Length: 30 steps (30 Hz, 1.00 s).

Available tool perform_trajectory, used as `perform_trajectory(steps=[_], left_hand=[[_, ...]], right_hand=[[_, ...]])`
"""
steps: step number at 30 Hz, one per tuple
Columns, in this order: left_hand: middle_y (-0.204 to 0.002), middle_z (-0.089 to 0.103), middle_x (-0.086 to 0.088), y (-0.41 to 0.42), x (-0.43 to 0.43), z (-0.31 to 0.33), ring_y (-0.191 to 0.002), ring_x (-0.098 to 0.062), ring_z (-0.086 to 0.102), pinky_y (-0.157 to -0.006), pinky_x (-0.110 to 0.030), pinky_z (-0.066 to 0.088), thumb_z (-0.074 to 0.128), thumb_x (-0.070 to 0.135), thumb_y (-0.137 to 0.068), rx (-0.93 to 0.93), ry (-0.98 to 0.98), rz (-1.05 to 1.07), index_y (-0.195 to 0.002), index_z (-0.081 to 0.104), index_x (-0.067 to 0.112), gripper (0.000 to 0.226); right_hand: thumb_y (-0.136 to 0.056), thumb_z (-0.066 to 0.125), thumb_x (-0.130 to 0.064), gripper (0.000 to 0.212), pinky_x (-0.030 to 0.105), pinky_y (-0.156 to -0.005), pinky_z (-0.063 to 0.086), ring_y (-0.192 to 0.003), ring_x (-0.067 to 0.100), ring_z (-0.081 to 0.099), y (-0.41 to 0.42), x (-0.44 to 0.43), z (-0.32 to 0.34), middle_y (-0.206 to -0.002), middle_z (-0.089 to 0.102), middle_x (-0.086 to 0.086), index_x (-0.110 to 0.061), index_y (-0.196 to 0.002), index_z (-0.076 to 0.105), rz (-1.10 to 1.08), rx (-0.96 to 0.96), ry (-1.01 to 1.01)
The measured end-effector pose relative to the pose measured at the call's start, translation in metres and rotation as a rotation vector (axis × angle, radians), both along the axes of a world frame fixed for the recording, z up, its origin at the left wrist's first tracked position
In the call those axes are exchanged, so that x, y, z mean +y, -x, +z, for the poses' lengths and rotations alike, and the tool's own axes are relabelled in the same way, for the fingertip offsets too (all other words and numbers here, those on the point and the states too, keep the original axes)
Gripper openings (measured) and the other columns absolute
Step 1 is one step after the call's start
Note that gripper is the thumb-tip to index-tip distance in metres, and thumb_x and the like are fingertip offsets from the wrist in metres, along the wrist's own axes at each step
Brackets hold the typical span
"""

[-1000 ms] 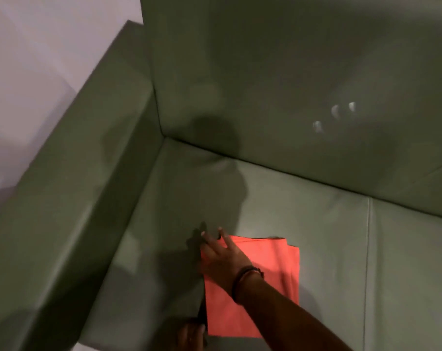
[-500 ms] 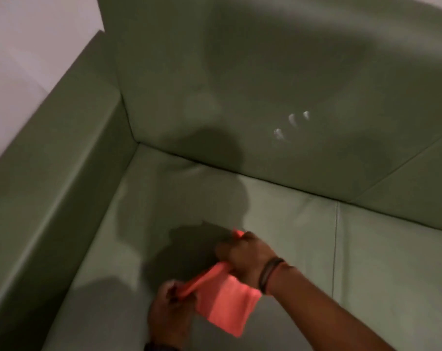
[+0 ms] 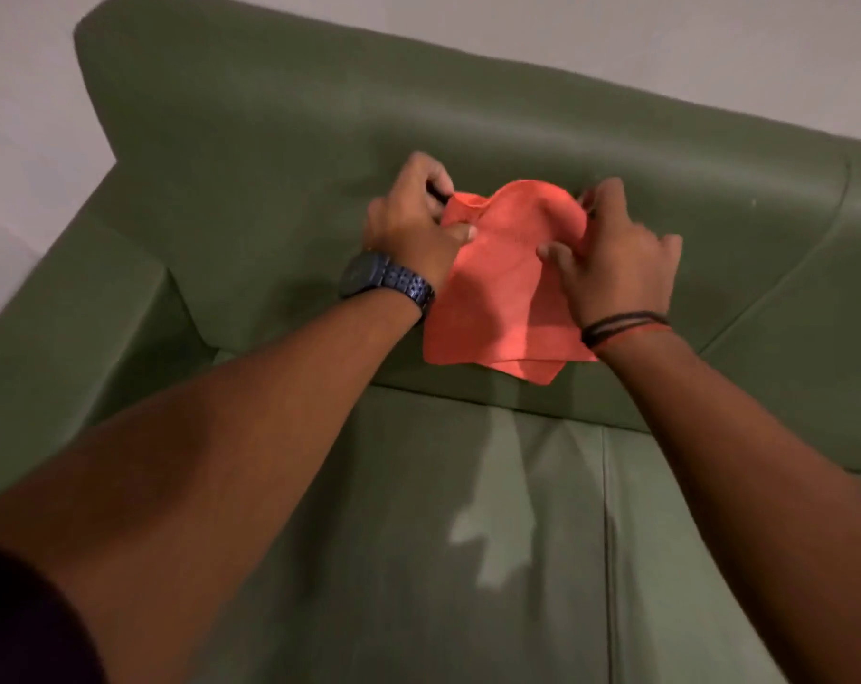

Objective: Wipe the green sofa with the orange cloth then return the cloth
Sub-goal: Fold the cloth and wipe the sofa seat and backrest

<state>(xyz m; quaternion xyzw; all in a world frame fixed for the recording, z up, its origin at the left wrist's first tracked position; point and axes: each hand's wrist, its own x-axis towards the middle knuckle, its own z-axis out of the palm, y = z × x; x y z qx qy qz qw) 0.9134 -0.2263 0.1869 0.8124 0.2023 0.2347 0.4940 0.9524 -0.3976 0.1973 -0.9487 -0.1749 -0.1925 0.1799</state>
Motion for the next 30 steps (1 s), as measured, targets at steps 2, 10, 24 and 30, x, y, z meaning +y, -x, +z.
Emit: perform_trajectory(steps=[2,10,24,30], left_hand=[[-0.047,0.048,0.015,-0.006,-0.002,-0.004,-0.049,-0.014,0.053,-0.048,-0.031,0.045,0.079,0.016,-0.054,-0.061,-0.115,0.023,-0.071,0.050,0.027,0.036],[-0.067,0.067,0.001,-0.002,0.004,-0.008,-0.064,-0.027,0.061,-0.051,-0.037,0.042,0.066,0.007,-0.065,-0.187,-0.342,-0.074,-0.085,0.054,0.022,0.028],[-0.154,0.017,-0.017,0.014,0.048,-0.043,-0.139,-0.040,0.014,-0.104,-0.067,0.008,0.080,0.068,-0.030,0.181,-1.139,-0.118,-0.146,0.004,0.023,0.146],[-0.153,0.020,-0.016,0.015,0.052,-0.051,-0.137,-0.042,0.017,-0.101,-0.068,0.005,0.082,0.066,-0.032,0.190,-1.206,-0.099,-0.146,0.004,0.022,0.145]], right_hand=[[-0.081,0.068,-0.030,0.033,0.044,-0.084,0.033,-0.100,0.031,0.051,0.011,0.013,-0.019,-0.104,0.064,0.013,-0.020,-0.108,0.052,-0.184,-0.269,0.004],[-0.088,0.062,-0.031,0.063,0.052,-0.111,0.016,-0.139,0.033,0.018,0.051,0.029,-0.112,-0.147,0.035,0.016,-0.021,-0.142,0.032,0.040,-0.309,0.255],[-0.082,0.051,-0.069,0.072,0.066,-0.105,0.013,-0.135,0.045,0.018,0.007,0.012,-0.116,-0.143,0.029,0.036,-0.037,-0.142,0.028,0.003,-0.336,0.276],[-0.082,0.053,-0.067,0.053,0.060,-0.106,0.016,-0.134,0.036,0.017,0.009,0.011,-0.124,-0.142,0.033,0.030,-0.030,-0.120,0.051,0.074,-0.350,0.330]])
